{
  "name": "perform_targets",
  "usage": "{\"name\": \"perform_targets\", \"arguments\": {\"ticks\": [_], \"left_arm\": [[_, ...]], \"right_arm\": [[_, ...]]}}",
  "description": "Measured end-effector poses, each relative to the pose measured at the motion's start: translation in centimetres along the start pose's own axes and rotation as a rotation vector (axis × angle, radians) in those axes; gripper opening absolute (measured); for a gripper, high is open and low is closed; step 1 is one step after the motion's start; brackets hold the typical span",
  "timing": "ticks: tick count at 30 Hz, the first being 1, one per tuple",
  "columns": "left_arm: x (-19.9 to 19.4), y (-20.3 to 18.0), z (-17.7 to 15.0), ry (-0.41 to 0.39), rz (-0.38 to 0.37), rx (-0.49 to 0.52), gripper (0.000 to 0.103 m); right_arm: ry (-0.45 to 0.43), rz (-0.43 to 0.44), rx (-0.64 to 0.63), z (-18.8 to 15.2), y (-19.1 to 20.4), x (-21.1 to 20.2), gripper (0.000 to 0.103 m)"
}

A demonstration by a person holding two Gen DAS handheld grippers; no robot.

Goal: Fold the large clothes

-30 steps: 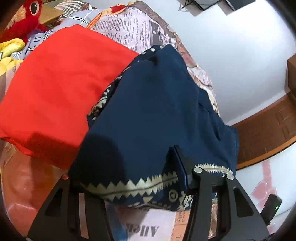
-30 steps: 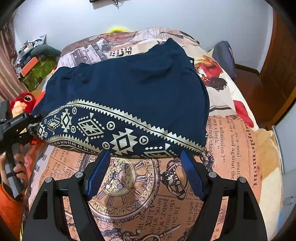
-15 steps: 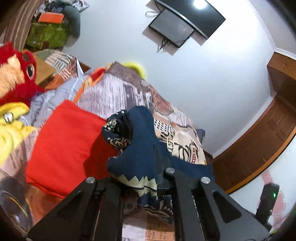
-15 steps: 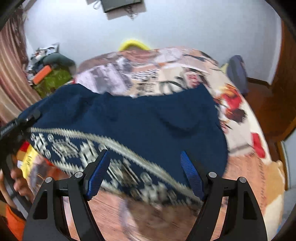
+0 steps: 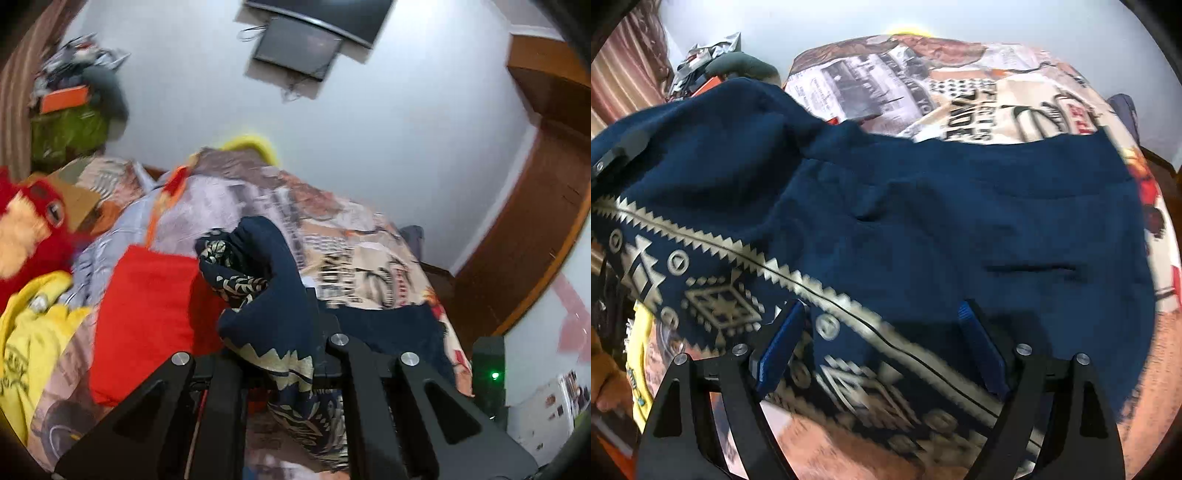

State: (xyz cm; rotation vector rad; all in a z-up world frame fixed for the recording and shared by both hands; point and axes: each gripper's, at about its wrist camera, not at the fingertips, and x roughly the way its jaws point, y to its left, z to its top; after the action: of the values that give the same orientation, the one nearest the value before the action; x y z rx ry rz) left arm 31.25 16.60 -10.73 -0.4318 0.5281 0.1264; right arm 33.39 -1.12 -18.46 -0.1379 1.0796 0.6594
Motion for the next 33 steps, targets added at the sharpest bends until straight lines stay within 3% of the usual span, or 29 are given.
{"name": "perform_targets", "arguments": {"ticks": [4, 7, 13, 16, 21, 27, 33], "left_arm": [[0.5, -4.1, 0.9, 0.006, -0.054, 0.075, 0.007], [1.4, -8.0, 1.4, 0.017, -0.136, 0.108, 0.007], [4.2, -16.3, 0.1, 0.100, -0.324, 0.164, 0.007], [6.5, -19.7, -2.6, 0.227, -0.397, 0.202, 0.007], [9.1, -21.8, -8.0, 0.393, -0.377, 0.337, 0.007], [10.6, -19.7, -13.1, 0.596, -0.378, 0.334, 0.008], [9.4, -19.4, -14.2, 0.638, -0.375, 0.359, 0.014]], "right_arm": [[-0.094, -0.086, 0.020, -1.9, -4.1, -4.8, 0.083], [-0.127, -0.132, 0.101, -3.9, -8.3, -6.9, 0.083], [0.028, -0.133, 0.320, -7.7, -14.9, -5.6, 0.083], [0.055, -0.116, 0.346, -9.2, -16.0, -5.6, 0.083], [0.040, -0.177, 0.319, -10.8, -17.3, -7.9, 0.083], [-0.008, -0.221, 0.323, -11.9, -18.2, -11.6, 0.083], [-0.043, -0.226, 0.354, -12.2, -18.3, -13.2, 0.083]]}}
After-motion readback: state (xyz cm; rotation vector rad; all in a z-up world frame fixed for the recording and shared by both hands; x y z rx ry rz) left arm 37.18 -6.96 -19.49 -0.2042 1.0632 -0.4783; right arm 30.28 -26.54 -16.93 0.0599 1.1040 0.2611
